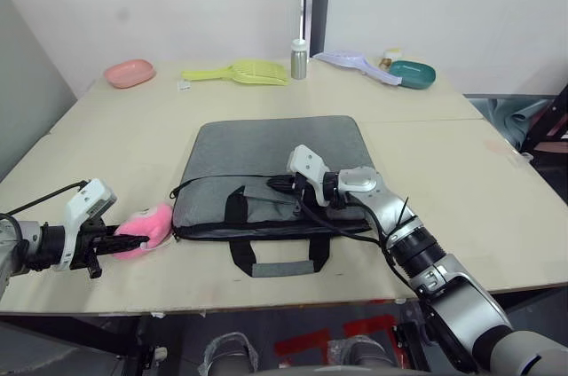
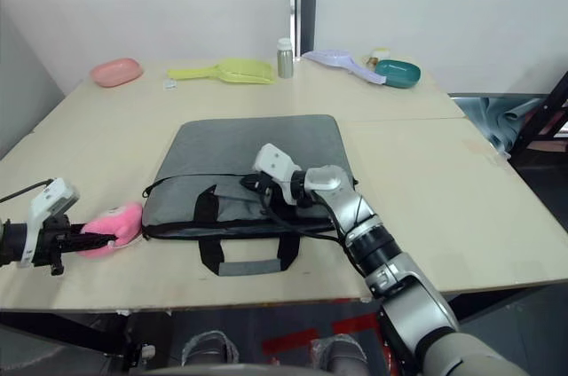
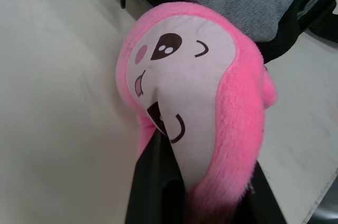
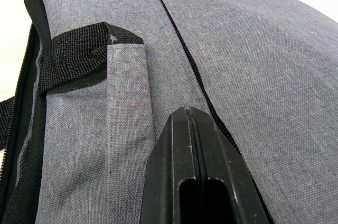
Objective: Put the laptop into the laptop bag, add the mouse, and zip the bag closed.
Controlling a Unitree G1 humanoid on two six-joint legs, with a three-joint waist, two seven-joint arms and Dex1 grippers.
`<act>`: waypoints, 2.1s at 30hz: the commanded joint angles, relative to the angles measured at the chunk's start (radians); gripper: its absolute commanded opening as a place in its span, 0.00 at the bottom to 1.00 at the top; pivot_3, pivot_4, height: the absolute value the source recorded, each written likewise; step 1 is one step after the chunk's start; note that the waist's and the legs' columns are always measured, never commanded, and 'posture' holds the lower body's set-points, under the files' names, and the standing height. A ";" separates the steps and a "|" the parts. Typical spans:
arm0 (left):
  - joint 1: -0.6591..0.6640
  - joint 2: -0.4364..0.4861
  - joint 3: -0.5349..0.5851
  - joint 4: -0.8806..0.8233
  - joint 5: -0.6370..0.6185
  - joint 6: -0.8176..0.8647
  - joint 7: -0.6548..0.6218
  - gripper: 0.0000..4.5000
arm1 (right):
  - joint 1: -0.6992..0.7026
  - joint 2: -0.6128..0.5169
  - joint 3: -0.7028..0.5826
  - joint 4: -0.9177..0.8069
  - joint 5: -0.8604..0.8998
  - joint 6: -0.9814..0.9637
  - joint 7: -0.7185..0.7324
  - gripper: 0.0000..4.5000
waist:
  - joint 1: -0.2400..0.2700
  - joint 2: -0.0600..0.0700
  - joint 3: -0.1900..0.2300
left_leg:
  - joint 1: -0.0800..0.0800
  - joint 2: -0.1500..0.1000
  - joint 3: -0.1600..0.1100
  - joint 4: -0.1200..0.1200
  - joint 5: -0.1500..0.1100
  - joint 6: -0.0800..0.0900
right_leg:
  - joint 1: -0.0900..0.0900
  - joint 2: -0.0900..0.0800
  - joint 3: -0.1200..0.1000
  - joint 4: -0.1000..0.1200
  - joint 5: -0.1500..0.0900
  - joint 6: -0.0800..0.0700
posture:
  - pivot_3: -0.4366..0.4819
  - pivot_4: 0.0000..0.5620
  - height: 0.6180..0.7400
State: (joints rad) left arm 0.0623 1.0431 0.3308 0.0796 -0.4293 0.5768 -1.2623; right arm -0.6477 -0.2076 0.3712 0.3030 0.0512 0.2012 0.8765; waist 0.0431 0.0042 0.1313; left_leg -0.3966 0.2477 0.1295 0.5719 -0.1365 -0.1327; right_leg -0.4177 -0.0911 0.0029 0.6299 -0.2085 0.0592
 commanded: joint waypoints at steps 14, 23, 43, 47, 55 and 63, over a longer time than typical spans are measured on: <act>0.248 0.302 0.169 -0.069 -0.020 0.101 -0.323 1.00 | -0.012 0.019 -0.022 0.082 -0.017 0.005 -0.019 0.00 | -0.002 -0.001 0.000 | 0.002 0.000 0.000 -0.003 0.000 0.000 | -0.001 0.000 0.001 0.000 0.000 0.000 | 0.48 0.27 1.00; -0.084 0.357 0.022 0.178 0.026 -0.101 -0.320 1.00 | -0.019 0.029 -0.026 0.111 -0.018 -0.013 -0.021 0.00 | 0.008 -0.002 0.000 | 0.010 0.000 0.003 -0.014 0.000 0.000 | 0.000 0.001 0.002 0.001 0.000 -0.001 | 0.48 0.27 1.00; -0.534 0.179 -0.633 0.401 0.126 -0.416 -0.352 1.00 | 0.023 0.008 -0.037 0.039 -0.010 0.048 -0.033 0.00 | 0.013 -0.006 -0.003 | 0.012 0.000 0.005 -0.010 0.002 -0.004 | 0.002 0.002 0.007 0.001 0.001 -0.002 | 0.48 0.27 1.00; -0.474 0.203 -0.632 0.360 0.116 -0.450 -0.352 0.94 | 0.026 0.005 -0.036 0.040 -0.013 0.046 -0.034 0.00 | 0.015 -0.006 -0.003 | 0.012 0.000 0.005 -0.010 0.002 -0.004 | 0.002 0.002 0.007 0.001 0.000 -0.002 | 0.48 0.27 1.00; -0.333 0.212 -0.484 0.240 0.057 -0.337 -0.327 0.34 | 0.015 0.013 -0.019 0.074 -0.027 0.040 -0.036 0.00 | 0.013 -0.006 -0.003 | 0.013 0.000 0.006 -0.010 0.002 -0.004 | 0.002 0.002 0.007 0.001 0.000 -0.002 | 0.48 0.27 1.00; -0.114 0.192 -0.292 0.031 -0.052 -0.158 -0.240 0.01 | 0.022 0.024 0.001 0.073 -0.026 0.048 -0.023 0.00 | 0.008 -0.006 -0.003 | 0.013 0.000 0.007 -0.010 0.002 -0.004 | 0.002 0.002 0.008 0.000 0.000 -0.002 | 0.48 0.27 1.00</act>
State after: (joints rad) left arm -0.0654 1.2420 -0.0073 0.1632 -0.4411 0.3726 -1.5200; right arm -0.6489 -0.1788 0.3545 0.3424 0.0507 0.2180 0.8551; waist 0.0512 -0.0020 0.1280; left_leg -0.3834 0.2476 0.1363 0.5617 -0.1346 -0.1369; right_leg -0.4161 -0.0889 0.0112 0.6305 -0.2084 0.0570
